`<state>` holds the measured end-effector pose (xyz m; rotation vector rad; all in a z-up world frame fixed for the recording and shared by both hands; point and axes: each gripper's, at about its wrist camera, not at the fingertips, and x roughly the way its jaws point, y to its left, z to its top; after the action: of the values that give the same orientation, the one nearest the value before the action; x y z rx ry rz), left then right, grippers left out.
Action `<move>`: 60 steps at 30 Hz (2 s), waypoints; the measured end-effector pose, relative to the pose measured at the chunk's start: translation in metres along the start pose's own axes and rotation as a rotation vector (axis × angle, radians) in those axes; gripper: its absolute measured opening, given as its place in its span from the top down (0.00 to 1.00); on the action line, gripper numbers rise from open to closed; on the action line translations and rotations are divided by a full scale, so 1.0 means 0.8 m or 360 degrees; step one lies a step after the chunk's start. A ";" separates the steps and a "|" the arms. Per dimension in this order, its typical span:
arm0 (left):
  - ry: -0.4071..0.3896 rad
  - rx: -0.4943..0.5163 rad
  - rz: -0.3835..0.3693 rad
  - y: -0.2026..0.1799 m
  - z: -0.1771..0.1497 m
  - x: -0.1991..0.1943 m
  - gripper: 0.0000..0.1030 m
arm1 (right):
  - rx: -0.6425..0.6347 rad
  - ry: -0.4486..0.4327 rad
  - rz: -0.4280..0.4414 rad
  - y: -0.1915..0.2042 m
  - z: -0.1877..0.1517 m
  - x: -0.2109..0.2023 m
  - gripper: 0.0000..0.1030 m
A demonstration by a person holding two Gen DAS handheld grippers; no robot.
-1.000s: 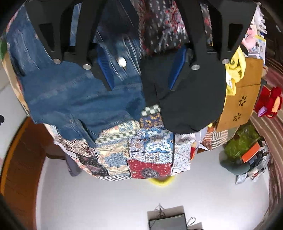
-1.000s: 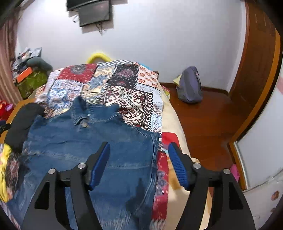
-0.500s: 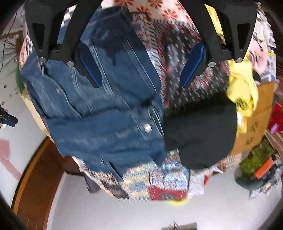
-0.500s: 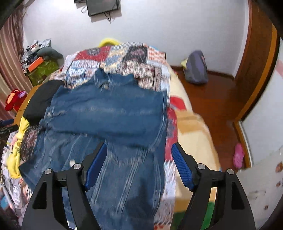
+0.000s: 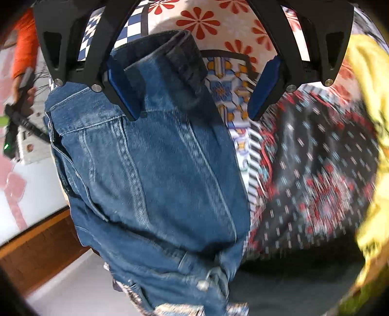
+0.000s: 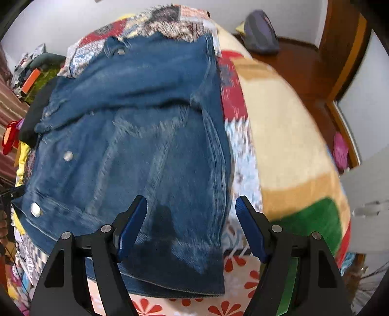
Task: Fold large clothes
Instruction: 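Lower both grippers to the jacket hem and close on it, then lift the hem with both grippers toward the collar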
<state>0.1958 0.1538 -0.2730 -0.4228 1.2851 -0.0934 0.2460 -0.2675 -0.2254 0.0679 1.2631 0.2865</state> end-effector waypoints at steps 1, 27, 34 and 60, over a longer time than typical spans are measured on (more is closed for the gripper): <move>0.0018 -0.0039 -0.0037 0.003 -0.003 0.006 0.13 | 0.0015 0.0015 0.0013 -0.003 -0.004 0.006 0.30; -0.0477 0.0199 -0.0258 -0.084 0.063 -0.099 0.86 | -0.0105 -0.0317 0.0205 0.018 0.066 -0.060 0.89; -0.0690 0.0151 -0.0227 -0.082 0.166 -0.143 0.87 | -0.0156 -0.0538 0.0188 0.036 0.174 -0.086 0.89; -0.0372 0.0114 0.0169 -0.014 0.331 0.039 0.78 | -0.0059 -0.0188 0.0034 0.004 0.324 0.102 0.78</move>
<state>0.4566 0.2011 -0.2397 -0.2937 1.0680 0.0000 0.5126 -0.2161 -0.2213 0.0659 1.1401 0.3199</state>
